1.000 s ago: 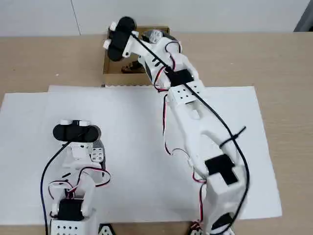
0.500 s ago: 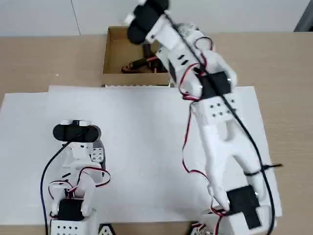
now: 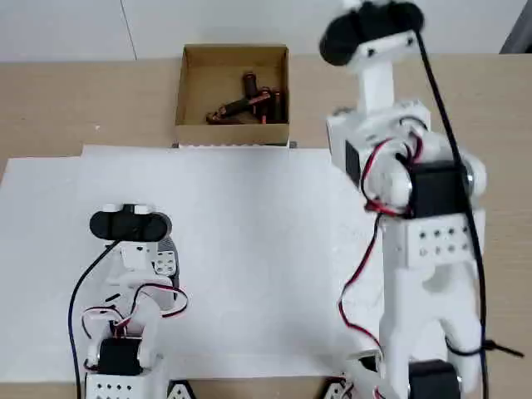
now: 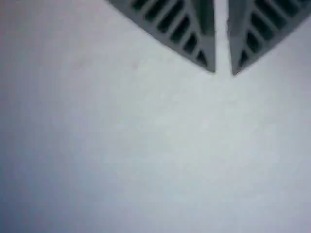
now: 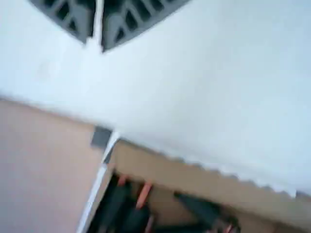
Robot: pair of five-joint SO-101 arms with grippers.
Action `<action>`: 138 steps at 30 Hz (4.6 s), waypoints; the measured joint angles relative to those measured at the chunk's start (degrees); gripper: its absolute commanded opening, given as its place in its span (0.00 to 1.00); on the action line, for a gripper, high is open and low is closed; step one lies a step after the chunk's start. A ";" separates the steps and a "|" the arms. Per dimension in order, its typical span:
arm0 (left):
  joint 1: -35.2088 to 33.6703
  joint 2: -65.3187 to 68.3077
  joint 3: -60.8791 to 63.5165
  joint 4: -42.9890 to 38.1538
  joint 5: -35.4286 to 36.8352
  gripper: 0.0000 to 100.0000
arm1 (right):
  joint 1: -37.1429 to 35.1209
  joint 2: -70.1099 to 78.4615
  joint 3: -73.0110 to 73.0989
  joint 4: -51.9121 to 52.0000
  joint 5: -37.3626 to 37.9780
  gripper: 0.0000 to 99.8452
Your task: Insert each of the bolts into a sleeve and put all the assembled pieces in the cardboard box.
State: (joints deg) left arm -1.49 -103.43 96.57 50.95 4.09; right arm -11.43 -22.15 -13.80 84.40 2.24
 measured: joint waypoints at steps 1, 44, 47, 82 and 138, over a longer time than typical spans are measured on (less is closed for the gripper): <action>0.00 0.00 0.00 0.00 0.00 0.01 | 0.00 -0.70 -0.09 2.02 -1.41 0.00; 0.00 0.00 0.00 0.00 0.00 0.01 | 2.11 -80.97 100.31 -16.00 -7.38 0.00; 0.00 0.00 0.00 0.00 0.00 0.01 | 2.11 -80.97 101.80 -17.58 -7.38 0.00; 0.00 0.00 0.00 0.00 0.00 0.01 | 2.11 -80.97 108.92 -25.58 -3.16 0.00; 0.00 0.00 0.00 0.00 0.00 0.01 | 2.11 -80.97 108.92 -25.58 -2.99 0.00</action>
State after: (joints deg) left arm -1.49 -103.43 96.57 50.95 4.09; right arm -9.32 -103.12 95.12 58.81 -0.75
